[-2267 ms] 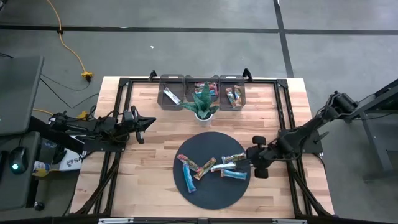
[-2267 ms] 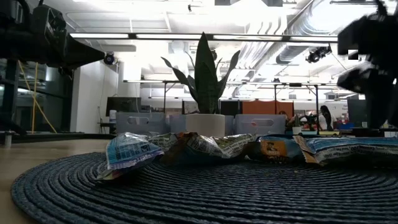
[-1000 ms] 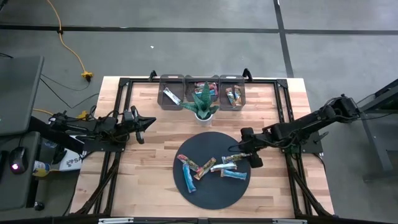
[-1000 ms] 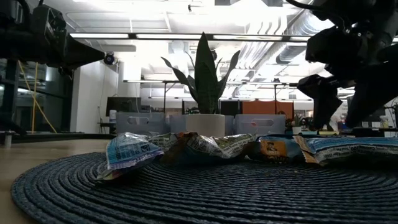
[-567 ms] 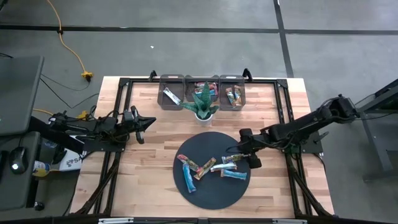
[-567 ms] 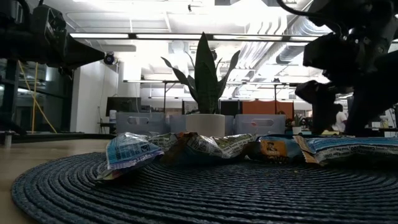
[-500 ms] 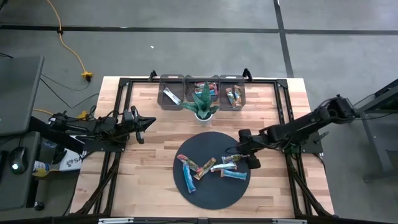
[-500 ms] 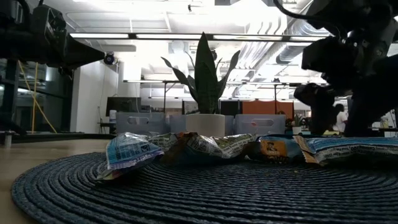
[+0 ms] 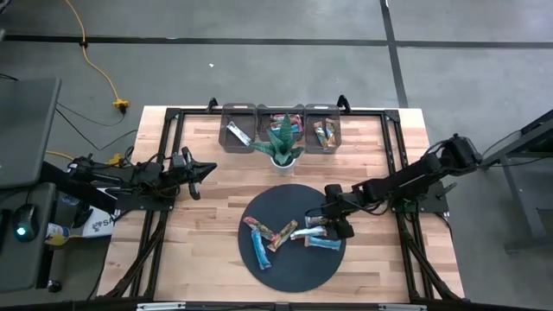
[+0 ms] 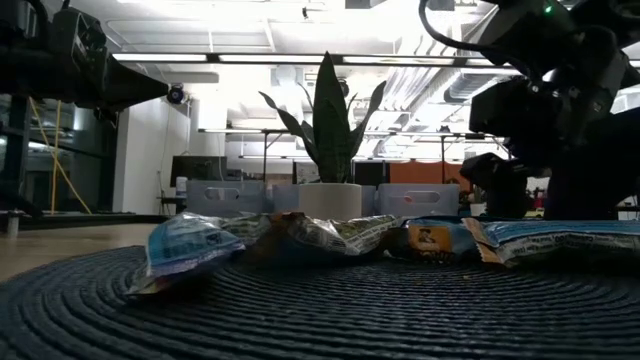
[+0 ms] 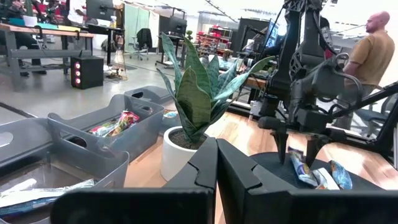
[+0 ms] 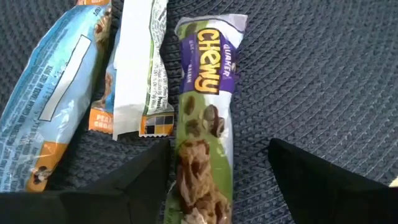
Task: Pick and place Granola Bars by type
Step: Put the blue granola bar into the left black bin
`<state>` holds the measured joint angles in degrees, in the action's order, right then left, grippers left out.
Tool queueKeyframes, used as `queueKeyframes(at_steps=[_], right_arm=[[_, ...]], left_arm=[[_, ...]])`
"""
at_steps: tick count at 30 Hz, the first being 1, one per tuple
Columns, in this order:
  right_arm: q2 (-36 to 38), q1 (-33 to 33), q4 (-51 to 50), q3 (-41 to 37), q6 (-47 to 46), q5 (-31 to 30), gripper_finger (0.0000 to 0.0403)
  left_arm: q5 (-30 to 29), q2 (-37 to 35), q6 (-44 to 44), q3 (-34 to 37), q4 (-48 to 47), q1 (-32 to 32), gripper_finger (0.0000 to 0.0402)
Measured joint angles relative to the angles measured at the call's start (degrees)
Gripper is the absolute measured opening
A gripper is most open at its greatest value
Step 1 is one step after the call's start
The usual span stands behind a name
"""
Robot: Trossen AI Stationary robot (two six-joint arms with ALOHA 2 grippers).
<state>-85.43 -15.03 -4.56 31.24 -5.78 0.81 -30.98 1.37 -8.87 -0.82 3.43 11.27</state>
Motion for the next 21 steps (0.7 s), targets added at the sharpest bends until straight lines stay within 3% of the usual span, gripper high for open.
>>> queueKeyframes(at_steps=[10,21], right_arm=[[-0.1,0.0,-0.5,-0.1,-0.1,-1.5,0.0245],[-0.1,0.0,-0.6,-0.1,-2.6,-2.4,0.0164]], left_arm=[[0.0,0.0,0.0,0.0,0.0,0.0,0.0001],[0.0,0.0,0.0,0.0,0.0,0.0,0.0001]])
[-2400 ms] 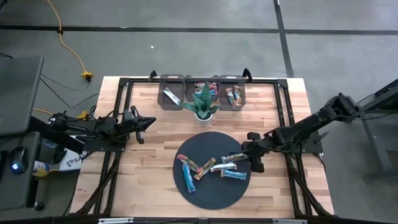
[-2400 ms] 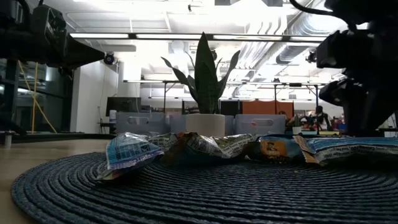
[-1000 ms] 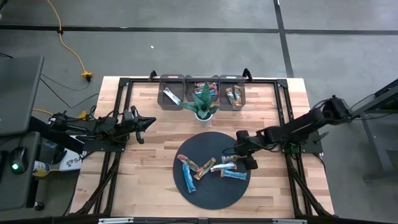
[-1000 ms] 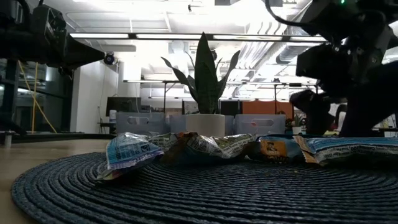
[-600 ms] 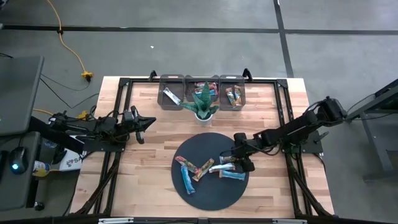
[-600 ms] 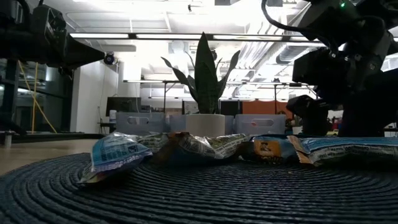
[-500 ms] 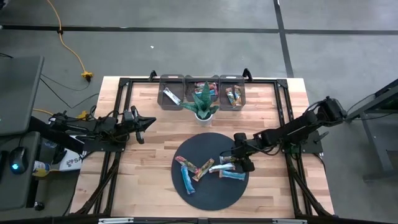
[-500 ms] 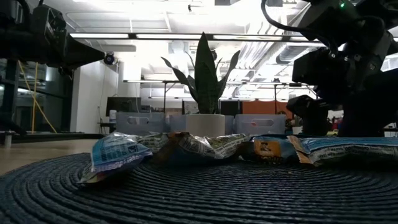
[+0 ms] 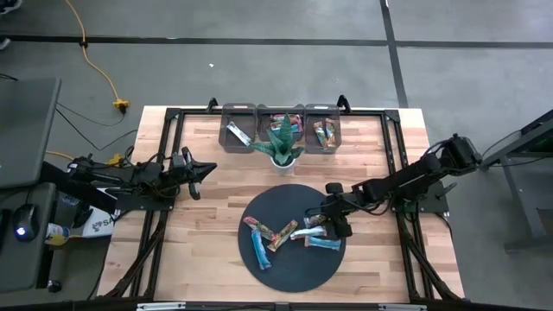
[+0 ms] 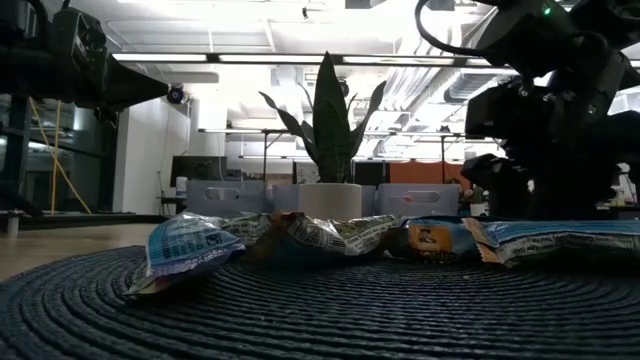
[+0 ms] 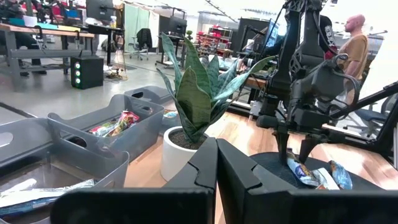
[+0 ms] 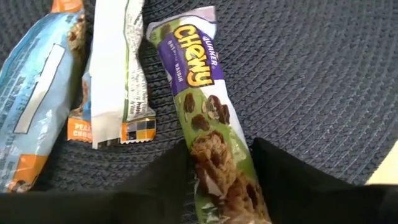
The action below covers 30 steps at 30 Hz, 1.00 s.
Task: Pick and place Granola Bars by type
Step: Put the blue granola bar into the left black bin
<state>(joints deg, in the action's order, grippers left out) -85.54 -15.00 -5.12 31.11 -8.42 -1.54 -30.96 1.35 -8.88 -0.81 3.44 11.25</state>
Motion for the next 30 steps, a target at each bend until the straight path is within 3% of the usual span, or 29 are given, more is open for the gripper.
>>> queueKeyframes(at_steps=[11,19,25,30], right_arm=[[1.2,0.0,-0.1,-0.1,-7.9,0.7,0.0095],[4.2,0.0,4.6,-0.2,-14.0,0.8,0.0074],[6.2,0.0,13.9,-0.2,-18.0,0.1,0.0073],[7.6,0.2,25.7,-0.1,-19.9,-4.3,0.0073]], left_arm=[[0.0,0.0,0.0,0.0,0.0,0.0,0.0001],[0.0,0.0,0.0,0.0,0.0,0.0,0.0001],[0.0,0.0,0.0,0.0,0.0,0.0,0.0001],[0.0,0.0,0.0,0.0,0.0,0.0,0.0001]])
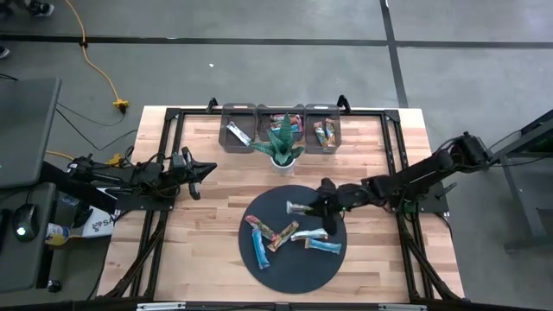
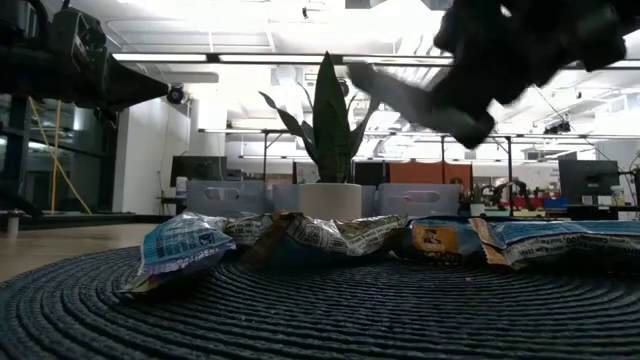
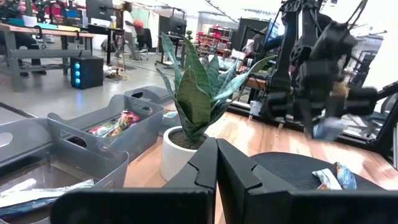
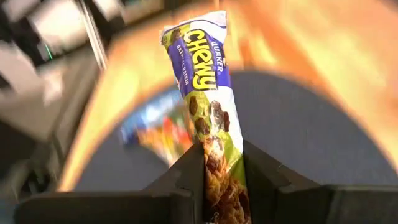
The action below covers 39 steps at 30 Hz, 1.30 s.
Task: Pick and place Granola Bars by type
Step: Put the blue granola bar into the left black bin
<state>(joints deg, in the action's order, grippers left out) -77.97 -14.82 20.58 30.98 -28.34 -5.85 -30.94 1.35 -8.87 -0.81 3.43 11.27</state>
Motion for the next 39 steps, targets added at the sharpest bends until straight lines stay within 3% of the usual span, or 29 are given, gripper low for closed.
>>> queueKeyframes(at_steps=[10,14,18,29,34,39], right_arm=[[0.1,4.3,29.4,0.1,0.1,-8.2,0.0073],[0.1,6.7,33.4,2.7,0.6,-10.3,0.0073],[0.0,9.2,28.5,10.5,4.7,-10.3,0.0073],[-0.1,20.1,-1.5,36.5,10.6,-10.1,0.0073],[0.0,27.8,-3.8,40.9,10.3,-7.6,0.0073],[-2.2,36.2,-4.0,41.4,3.4,-2.1,0.0073]], left_arm=[[0.0,0.0,0.0,0.0,0.0,0.0,0.0001],[0.0,0.0,0.0,0.0,0.0,0.0,0.0001],[0.0,0.0,0.0,0.0,0.0,0.0,0.0001],[0.0,0.0,0.0,0.0,0.0,0.0,0.0001],[0.0,0.0,0.0,0.0,0.0,0.0,0.0001],[0.0,0.0,0.0,0.0,0.0,0.0,0.0001]])
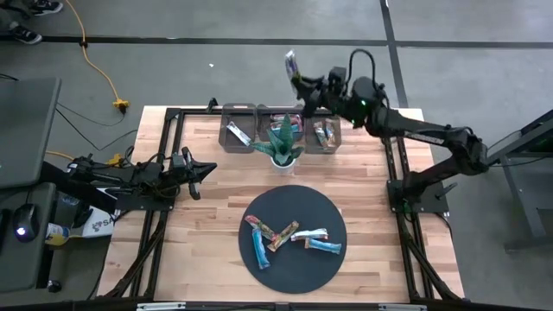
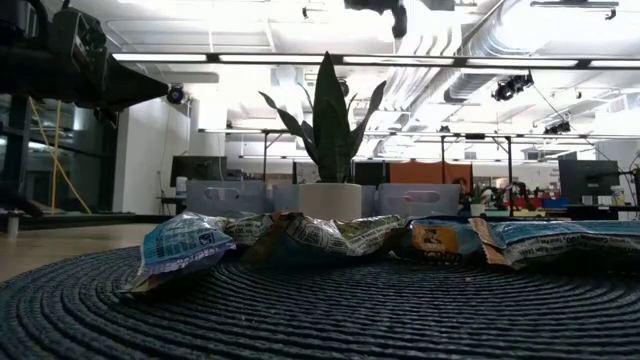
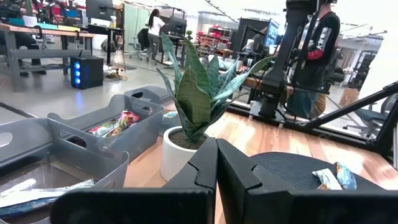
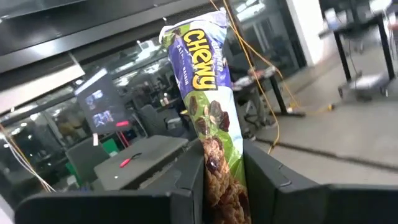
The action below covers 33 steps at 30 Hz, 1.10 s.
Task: Pick and place Granola Bars by type
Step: Put the blue granola bar into the left black bin
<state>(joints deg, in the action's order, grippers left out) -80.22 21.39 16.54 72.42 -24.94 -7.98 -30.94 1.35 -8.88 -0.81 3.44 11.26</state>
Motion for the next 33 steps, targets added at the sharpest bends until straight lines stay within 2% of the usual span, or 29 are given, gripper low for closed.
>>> queueKeyframes(at_steps=[4,9,12,18,24,28,30,31,33], right_arm=[[-5.1,3.8,2.3,0.0,-6.0,5.1,0.0073],[-14.1,5.3,13.0,0.3,-13.2,9.2,0.0073],[-19.7,5.6,14.2,4.5,-15.6,11.3,0.0073],[-30.6,5.6,7.8,21.8,-15.2,15.2,0.0073],[-41.4,6.7,-10.8,45.9,-8.4,17.2,0.0073],[-49.3,8.0,-20.6,60.2,-7.1,17.7,0.0073],[-51.9,8.6,-20.3,62.3,-8.1,18.1,0.0073],[-51.9,9.0,-16.3,60.1,-9.7,18.2,0.0073],[-51.9,9.6,-14.8,56.7,-13.4,18.3,0.0073]], left_arm=[[0.0,0.0,0.0,0.0,0.0,0.0,0.0001],[0.0,0.0,0.0,0.0,0.0,0.0,0.0001],[0.0,0.0,0.0,0.0,0.0,0.0,0.0001],[0.0,0.0,0.0,0.0,0.0,0.0,0.0001],[0.0,0.0,0.0,0.0,0.0,0.0,0.0001],[0.0,0.0,0.0,0.0,0.0,0.0,0.0001],[0.0,0.0,0.0,0.0,0.0,0.0,0.0001],[0.0,0.0,0.0,0.0,0.0,0.0,0.0001],[0.0,0.0,0.0,0.0,0.0,0.0,0.0001]])
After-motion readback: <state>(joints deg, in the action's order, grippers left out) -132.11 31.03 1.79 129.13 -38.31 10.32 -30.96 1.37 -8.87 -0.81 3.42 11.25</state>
